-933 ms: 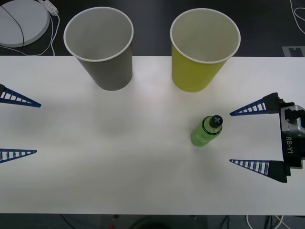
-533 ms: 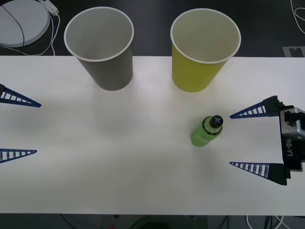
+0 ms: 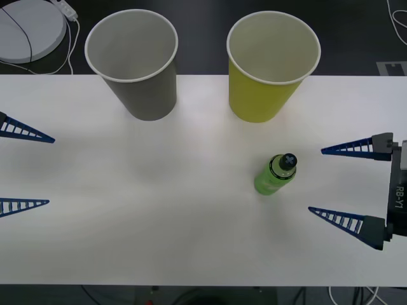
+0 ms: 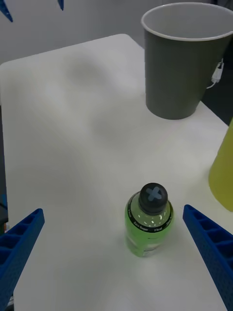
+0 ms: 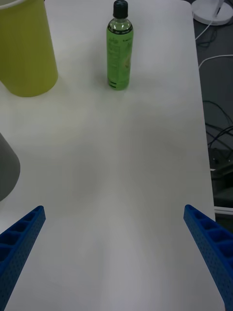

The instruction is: Put the can into the green bin and the plastic bottle into the gray bin

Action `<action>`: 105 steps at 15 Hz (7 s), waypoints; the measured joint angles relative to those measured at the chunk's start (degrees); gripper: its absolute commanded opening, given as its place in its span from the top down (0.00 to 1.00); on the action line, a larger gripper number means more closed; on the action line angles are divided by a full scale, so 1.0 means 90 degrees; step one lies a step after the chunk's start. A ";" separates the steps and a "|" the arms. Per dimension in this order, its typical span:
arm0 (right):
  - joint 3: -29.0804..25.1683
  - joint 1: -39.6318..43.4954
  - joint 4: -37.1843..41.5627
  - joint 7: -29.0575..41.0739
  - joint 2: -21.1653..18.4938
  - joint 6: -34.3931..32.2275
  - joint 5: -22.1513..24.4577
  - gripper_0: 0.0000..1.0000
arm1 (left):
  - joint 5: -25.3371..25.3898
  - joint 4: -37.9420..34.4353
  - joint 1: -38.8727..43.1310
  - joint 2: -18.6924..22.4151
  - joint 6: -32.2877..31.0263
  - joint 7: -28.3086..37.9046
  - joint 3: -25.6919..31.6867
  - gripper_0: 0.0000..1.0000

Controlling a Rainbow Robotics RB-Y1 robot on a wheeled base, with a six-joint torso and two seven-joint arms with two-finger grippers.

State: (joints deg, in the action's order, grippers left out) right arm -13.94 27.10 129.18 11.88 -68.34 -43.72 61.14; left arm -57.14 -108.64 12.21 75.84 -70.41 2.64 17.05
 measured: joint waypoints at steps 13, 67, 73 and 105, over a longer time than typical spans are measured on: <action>-0.0326 0.0742 -0.1546 -0.2985 0.0588 -0.0743 -0.1690 0.00 | 0.0000 0.0000 0.0000 0.0000 0.0000 0.0000 0.0000 0.00; 0.2737 -0.1930 -0.3378 -0.3367 0.2955 0.0811 -0.0608 0.00 | 0.0002 0.0001 0.0001 0.0001 0.0002 0.0000 0.0000 0.00; 0.3043 -0.2178 -0.3378 -0.3304 0.2992 0.1079 -0.0539 0.00 | 0.0002 0.0001 0.0001 0.0001 0.0002 0.0000 0.0000 0.00; 0.2162 -0.1356 -0.1961 -0.2622 0.1977 0.0828 -0.1831 1.00 | 0.0002 0.0001 0.0001 0.0001 0.0002 0.0000 0.0000 0.00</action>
State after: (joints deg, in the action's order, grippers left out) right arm 5.52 14.89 111.53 -11.71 -50.55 -36.27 44.66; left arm -57.13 -108.63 12.22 75.85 -70.40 2.64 17.05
